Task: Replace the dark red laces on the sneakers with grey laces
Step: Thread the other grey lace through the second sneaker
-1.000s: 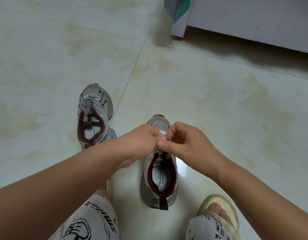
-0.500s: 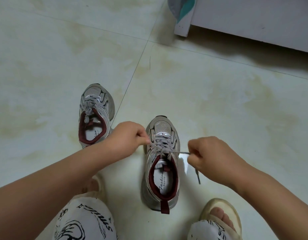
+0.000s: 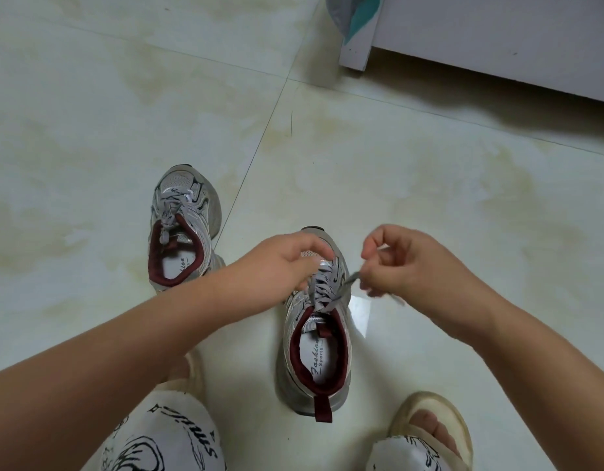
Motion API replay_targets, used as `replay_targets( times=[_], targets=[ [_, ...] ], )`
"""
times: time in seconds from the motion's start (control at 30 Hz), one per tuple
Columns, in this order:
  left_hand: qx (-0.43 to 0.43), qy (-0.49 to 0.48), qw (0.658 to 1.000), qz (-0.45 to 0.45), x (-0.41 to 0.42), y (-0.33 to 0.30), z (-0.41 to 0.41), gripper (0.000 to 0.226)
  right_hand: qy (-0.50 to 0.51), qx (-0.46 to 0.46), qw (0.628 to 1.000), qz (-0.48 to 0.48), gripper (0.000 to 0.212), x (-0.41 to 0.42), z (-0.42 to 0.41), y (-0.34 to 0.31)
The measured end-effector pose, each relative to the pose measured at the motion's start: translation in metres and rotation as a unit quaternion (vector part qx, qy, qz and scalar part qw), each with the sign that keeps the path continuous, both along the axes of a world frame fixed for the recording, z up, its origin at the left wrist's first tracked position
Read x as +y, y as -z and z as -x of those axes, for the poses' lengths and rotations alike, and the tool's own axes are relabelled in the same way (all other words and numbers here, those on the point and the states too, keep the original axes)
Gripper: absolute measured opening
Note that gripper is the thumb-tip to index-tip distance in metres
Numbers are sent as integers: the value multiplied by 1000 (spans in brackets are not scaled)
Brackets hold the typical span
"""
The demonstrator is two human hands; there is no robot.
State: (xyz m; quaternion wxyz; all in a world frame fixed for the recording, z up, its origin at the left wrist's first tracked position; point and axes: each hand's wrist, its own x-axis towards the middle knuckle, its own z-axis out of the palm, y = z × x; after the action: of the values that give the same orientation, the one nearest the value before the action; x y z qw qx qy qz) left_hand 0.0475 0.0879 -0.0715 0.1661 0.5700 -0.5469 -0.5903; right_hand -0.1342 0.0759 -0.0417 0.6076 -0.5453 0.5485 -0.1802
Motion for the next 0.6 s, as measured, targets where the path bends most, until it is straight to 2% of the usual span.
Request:
replay_targets(
  times=[0.07,0.1,0.2,0.27,0.4,0.47,0.53,0.6],
  targets=[
    [-27,70,997,25,-5,-6,10,9,16,-75,997,1,25,-1,-13,0],
    [-42,84,995,37,-7,-7,13,16,34,-106,994,-6,25,-1,-19,1],
    [-60,45,996,56,-11,-4,12,22,175,-183,965,-63,21,2,-24,13],
    [-51,15,997,52,-10,-3,11,25,227,-153,959,-74,22,7,-20,25],
    [-52,-14,998,42,-9,-1,9,27,104,-39,992,-57,19,33,-26,48],
    [-51,-19,997,47,-10,0,11,28,95,-9,995,-26,23,38,-31,55],
    [-50,-32,997,48,-9,4,10,25,94,-1,996,1,26,38,-34,59],
    [-65,-33,996,55,-10,5,6,12,114,-39,993,-9,25,38,-33,60]
  ],
)
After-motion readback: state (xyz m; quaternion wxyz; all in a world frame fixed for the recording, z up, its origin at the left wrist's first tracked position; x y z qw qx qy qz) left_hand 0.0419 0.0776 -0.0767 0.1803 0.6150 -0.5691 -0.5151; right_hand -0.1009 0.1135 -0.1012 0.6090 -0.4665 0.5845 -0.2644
